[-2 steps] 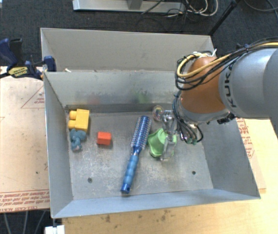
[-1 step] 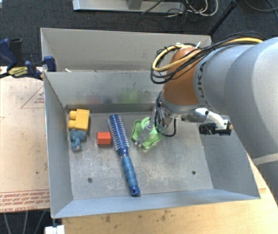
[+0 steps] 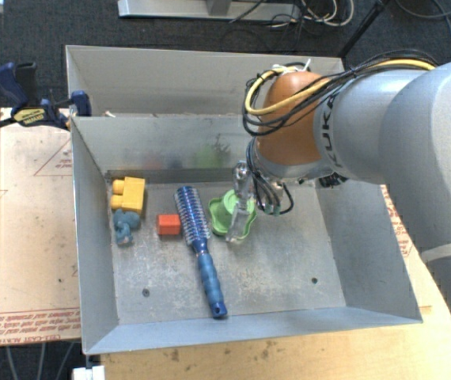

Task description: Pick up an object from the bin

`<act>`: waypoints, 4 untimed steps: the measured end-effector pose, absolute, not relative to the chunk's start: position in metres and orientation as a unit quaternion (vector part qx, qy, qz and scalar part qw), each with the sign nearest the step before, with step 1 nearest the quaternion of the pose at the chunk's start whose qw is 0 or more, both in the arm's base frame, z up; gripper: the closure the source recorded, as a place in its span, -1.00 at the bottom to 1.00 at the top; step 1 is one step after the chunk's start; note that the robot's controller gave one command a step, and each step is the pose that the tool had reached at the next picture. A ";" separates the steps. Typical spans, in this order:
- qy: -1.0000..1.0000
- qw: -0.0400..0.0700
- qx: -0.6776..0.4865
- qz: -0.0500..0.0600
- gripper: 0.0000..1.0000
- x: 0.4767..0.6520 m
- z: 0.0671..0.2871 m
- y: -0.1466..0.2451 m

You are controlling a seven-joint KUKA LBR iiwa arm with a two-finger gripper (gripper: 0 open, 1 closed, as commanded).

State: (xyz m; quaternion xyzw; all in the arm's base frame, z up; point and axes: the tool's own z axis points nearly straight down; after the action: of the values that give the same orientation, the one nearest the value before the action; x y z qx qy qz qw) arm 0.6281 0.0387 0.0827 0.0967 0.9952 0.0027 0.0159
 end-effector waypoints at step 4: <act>0.983 0.020 0.182 0.005 1.00 0.636 0.085 0.049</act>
Offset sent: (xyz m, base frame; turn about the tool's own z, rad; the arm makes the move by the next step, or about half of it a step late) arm -0.0029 0.0087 -0.0127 0.1176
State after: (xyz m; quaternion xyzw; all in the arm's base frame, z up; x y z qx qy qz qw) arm 0.6362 0.0486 0.0852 0.1821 0.9831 0.0048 0.0200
